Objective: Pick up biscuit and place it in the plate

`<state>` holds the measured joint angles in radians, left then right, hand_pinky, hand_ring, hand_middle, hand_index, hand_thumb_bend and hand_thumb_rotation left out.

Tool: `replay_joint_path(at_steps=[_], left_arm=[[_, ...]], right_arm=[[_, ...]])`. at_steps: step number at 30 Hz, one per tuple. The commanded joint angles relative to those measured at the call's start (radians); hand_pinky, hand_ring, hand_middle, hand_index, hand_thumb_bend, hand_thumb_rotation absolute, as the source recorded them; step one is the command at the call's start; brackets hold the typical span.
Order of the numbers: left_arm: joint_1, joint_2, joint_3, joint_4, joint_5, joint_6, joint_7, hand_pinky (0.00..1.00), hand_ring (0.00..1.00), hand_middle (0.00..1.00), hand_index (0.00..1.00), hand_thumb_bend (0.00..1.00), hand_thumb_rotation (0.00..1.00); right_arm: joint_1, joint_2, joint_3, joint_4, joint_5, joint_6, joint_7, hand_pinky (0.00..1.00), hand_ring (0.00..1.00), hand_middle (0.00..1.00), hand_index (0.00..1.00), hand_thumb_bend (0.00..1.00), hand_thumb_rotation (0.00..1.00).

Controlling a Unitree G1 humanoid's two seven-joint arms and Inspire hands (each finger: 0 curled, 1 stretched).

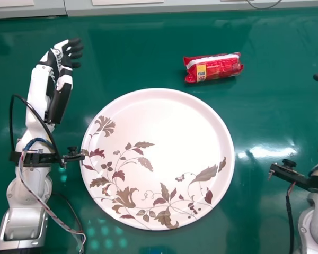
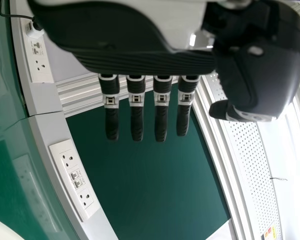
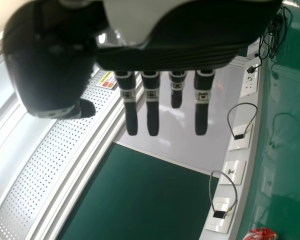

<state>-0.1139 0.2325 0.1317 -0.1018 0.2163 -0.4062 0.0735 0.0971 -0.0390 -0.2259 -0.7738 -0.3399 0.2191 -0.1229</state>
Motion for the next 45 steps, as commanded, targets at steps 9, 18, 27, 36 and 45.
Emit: replay_joint_path(at_steps=[9,18,27,36,45], left_arm=[[0.009,0.013,0.009,0.001,-0.014,0.000,-0.006,0.74,0.81,0.82,0.84,0.23,0.07],[0.002,0.025,0.017,0.001,-0.022,0.014,-0.013,0.75,0.80,0.82,0.85,0.23,0.03],[-0.005,0.041,0.022,0.001,-0.015,0.020,-0.018,0.73,0.80,0.82,0.84,0.23,0.07],[-0.012,0.063,0.025,0.018,-0.016,0.000,-0.021,0.71,0.79,0.82,0.84,0.22,0.05],[-0.017,0.067,0.024,0.014,-0.006,0.003,-0.021,0.69,0.79,0.81,0.83,0.22,0.04]], right_arm=[[-0.007,-0.016,-0.006,-0.008,0.025,-0.007,0.021,0.71,0.81,0.83,0.82,0.47,0.21],[-0.105,-0.313,-0.089,0.084,0.057,-0.035,0.242,0.77,0.89,0.91,0.88,0.68,0.33],[-0.314,-0.663,-0.076,0.310,-0.024,-0.080,0.406,0.69,0.83,0.88,0.88,0.92,0.27],[-0.480,-0.831,0.020,0.522,-0.037,-0.134,0.532,0.68,0.87,0.93,0.93,1.00,0.32],[-0.638,-0.921,0.178,0.701,-0.120,-0.240,0.620,0.67,0.83,0.96,0.96,1.00,0.34]])
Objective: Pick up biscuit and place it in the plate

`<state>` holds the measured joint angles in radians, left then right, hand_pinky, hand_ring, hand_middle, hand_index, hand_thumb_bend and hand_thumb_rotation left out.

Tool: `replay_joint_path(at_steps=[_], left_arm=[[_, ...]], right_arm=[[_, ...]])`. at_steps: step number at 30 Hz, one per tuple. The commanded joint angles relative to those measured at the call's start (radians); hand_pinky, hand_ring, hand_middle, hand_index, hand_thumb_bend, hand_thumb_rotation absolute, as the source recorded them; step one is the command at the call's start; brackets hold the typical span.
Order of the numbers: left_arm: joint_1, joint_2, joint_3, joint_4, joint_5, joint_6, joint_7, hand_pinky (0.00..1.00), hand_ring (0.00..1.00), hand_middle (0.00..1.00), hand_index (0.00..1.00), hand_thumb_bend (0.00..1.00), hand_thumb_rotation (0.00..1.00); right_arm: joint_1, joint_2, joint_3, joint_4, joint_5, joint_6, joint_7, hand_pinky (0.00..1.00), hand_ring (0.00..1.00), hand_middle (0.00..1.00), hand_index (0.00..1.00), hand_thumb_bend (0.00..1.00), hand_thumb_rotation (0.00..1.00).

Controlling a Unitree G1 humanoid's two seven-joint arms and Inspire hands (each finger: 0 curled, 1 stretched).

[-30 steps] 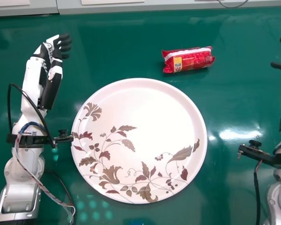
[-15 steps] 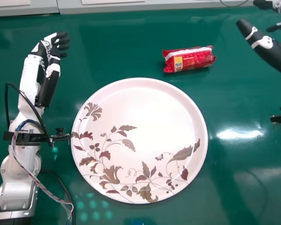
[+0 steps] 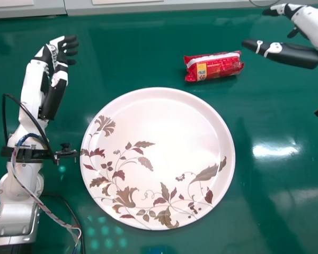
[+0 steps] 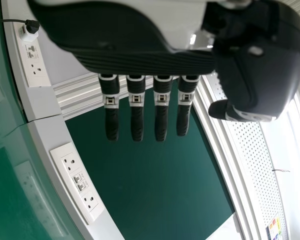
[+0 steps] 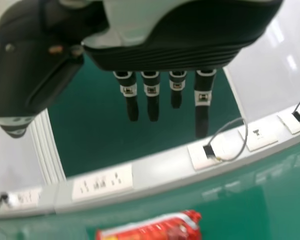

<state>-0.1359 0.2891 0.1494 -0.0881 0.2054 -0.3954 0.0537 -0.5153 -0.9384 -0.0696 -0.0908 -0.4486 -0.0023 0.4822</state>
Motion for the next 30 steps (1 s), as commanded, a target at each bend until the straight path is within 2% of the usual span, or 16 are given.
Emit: replay_joint_path(at_steps=[1,3,5,6,12,19,25,30], left_arm=[[0.006,0.011,0.006,0.000,0.004,-0.008,-0.002,0.69,0.79,0.81,0.83,0.22,0.04],[0.008,0.012,0.008,0.000,-0.001,-0.009,-0.005,0.69,0.79,0.82,0.83,0.22,0.04],[0.009,0.016,0.010,0.005,-0.005,-0.018,-0.007,0.71,0.79,0.82,0.84,0.22,0.03],[0.010,0.017,0.011,0.005,-0.005,-0.018,-0.008,0.71,0.79,0.82,0.84,0.22,0.03],[0.016,0.017,0.010,-0.004,-0.004,-0.008,-0.009,0.72,0.80,0.82,0.84,0.22,0.01],[0.023,0.015,0.010,-0.009,-0.003,-0.007,-0.012,0.71,0.80,0.83,0.84,0.22,0.02],[0.030,0.013,0.009,-0.012,-0.010,-0.003,-0.015,0.72,0.80,0.83,0.84,0.23,0.04],[0.030,0.012,0.004,-0.011,-0.001,-0.002,-0.012,0.74,0.81,0.83,0.84,0.24,0.03]], right_arm=[[-0.042,-0.026,0.040,0.036,-0.025,-0.028,0.024,0.62,0.78,0.95,0.96,1.00,0.34],[-0.074,-0.041,0.080,0.066,-0.065,-0.044,0.046,0.63,0.79,0.96,0.97,1.00,0.36],[-0.105,-0.050,0.113,0.095,-0.094,-0.054,0.075,0.75,0.90,0.98,0.99,1.00,0.36],[-0.120,-0.055,0.129,0.113,-0.106,-0.070,0.085,0.77,0.92,0.98,0.99,1.00,0.35],[-0.210,-0.067,0.209,0.219,-0.164,-0.150,0.143,0.88,0.98,1.00,1.00,1.00,0.38],[-0.292,-0.059,0.270,0.328,-0.222,-0.247,0.141,0.88,0.99,1.00,1.00,1.00,0.44],[-0.348,-0.049,0.302,0.375,-0.265,-0.299,0.140,0.86,0.99,1.00,1.00,1.00,0.47],[-0.419,-0.030,0.331,0.434,-0.280,-0.333,0.144,0.86,1.00,1.00,1.00,1.00,0.45]])
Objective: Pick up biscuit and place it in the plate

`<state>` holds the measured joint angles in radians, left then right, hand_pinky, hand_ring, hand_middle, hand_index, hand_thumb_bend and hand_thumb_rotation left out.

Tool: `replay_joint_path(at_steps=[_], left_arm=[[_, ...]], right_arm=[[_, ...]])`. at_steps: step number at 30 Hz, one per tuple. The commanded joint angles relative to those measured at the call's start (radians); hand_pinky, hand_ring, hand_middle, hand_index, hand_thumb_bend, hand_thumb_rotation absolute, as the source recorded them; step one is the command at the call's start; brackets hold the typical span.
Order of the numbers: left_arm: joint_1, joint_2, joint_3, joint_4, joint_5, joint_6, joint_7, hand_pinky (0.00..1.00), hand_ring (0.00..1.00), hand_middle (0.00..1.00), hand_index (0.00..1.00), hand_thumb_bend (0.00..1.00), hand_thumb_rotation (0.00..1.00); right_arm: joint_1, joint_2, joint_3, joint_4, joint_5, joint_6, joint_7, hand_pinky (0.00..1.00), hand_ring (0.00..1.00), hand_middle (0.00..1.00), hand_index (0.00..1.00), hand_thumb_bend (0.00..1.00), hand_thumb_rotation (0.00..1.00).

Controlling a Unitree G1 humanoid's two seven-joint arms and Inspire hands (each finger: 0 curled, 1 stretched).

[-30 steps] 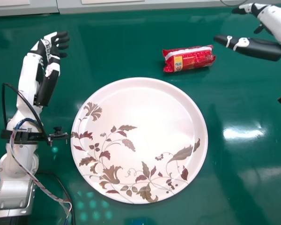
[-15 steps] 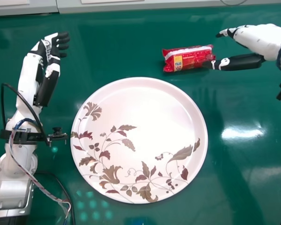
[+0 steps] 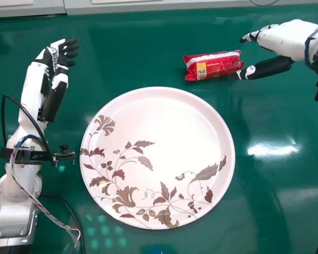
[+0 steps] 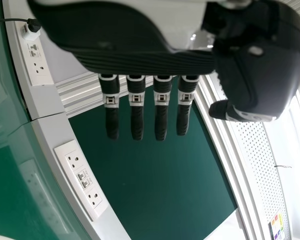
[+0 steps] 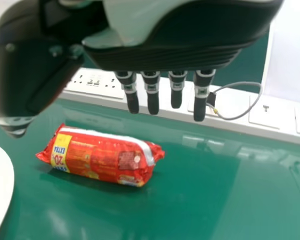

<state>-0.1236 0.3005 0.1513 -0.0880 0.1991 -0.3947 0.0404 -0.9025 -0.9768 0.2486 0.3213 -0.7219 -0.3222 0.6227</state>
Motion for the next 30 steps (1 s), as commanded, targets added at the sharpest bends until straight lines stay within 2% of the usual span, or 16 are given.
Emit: replay_joint_path(at_steps=[1,12,19,24,30], left_arm=[[0.018,-0.002,0.001,-0.013,0.005,0.001,0.001,0.74,0.81,0.83,0.84,0.24,0.02],[0.033,-0.011,0.001,-0.047,0.008,0.030,0.001,0.75,0.82,0.84,0.85,0.24,0.06],[0.046,-0.010,0.007,-0.064,0.014,0.029,0.005,0.75,0.82,0.83,0.84,0.24,0.03],[0.053,-0.011,0.009,-0.070,0.007,0.031,0.001,0.75,0.82,0.84,0.84,0.24,0.04],[0.057,-0.013,0.008,-0.073,0.009,0.029,0.004,0.75,0.82,0.84,0.85,0.24,0.05]], right_arm=[[-0.049,0.015,0.021,0.041,-0.013,-0.018,0.001,0.86,1.00,1.00,1.00,1.00,0.45],[-0.180,0.094,0.105,0.259,-0.082,-0.094,-0.099,0.86,0.99,1.00,1.00,1.00,0.44],[-0.241,0.134,0.147,0.392,-0.098,-0.158,-0.157,0.84,0.99,1.00,1.00,1.00,0.47],[-0.252,0.151,0.169,0.410,-0.113,-0.161,-0.164,0.84,0.99,1.00,1.00,1.00,0.44],[-0.263,0.152,0.194,0.418,-0.134,-0.179,-0.167,0.83,0.99,1.00,1.00,1.00,0.47]])
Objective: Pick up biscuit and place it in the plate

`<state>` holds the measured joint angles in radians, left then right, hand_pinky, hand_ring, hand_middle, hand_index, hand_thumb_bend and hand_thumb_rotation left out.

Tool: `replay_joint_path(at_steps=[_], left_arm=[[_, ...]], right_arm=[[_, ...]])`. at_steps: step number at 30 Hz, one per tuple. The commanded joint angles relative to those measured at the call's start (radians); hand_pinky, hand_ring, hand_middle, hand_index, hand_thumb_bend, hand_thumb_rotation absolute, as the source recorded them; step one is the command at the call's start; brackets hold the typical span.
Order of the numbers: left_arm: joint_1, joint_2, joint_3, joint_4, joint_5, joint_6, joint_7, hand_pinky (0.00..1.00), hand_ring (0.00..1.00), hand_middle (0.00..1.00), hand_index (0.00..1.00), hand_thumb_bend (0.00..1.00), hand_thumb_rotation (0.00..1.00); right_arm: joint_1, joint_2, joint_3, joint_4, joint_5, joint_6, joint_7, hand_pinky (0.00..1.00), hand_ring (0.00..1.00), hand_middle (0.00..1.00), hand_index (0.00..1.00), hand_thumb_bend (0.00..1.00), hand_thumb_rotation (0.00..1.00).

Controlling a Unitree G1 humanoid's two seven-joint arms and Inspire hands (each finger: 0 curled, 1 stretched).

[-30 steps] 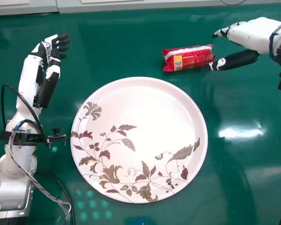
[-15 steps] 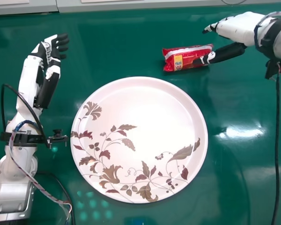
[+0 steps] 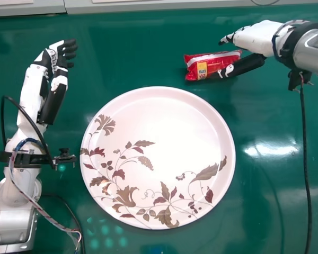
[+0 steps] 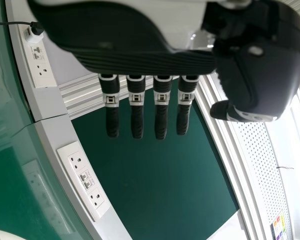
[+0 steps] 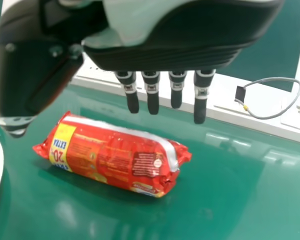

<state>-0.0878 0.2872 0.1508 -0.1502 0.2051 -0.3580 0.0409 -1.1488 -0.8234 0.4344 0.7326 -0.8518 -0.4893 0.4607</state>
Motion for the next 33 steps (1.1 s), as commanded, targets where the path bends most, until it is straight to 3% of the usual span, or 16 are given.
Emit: replay_joint_path(at_steps=[1,6,11,23,33], left_arm=[[0.022,0.001,0.009,-0.011,0.002,-0.008,0.003,0.75,0.82,0.84,0.85,0.24,0.05],[0.024,0.000,0.008,-0.015,0.008,-0.009,0.007,0.75,0.82,0.83,0.84,0.24,0.01],[0.029,-0.005,0.008,-0.025,0.018,0.001,0.011,0.75,0.82,0.84,0.84,0.23,0.03],[0.046,-0.015,0.012,-0.058,0.010,0.019,0.011,0.76,0.83,0.85,0.84,0.24,0.01],[0.064,-0.023,0.019,-0.077,0.000,0.023,0.011,0.77,0.84,0.86,0.86,0.23,0.01]], right_arm=[[-0.017,-0.003,0.011,0.008,-0.004,-0.015,-0.004,0.82,0.99,1.00,1.00,1.00,0.48],[-0.017,-0.007,0.020,0.018,-0.003,-0.045,-0.001,0.81,0.98,1.00,1.00,1.00,0.50],[-0.016,-0.012,0.027,0.024,-0.008,-0.060,-0.002,0.81,0.96,1.00,1.00,1.00,0.52],[-0.025,0.001,0.051,0.062,-0.014,-0.061,0.028,0.84,0.98,1.00,1.00,1.00,0.51],[-0.056,0.027,0.098,0.127,-0.052,-0.067,-0.011,0.82,0.95,1.00,1.00,1.00,0.50]])
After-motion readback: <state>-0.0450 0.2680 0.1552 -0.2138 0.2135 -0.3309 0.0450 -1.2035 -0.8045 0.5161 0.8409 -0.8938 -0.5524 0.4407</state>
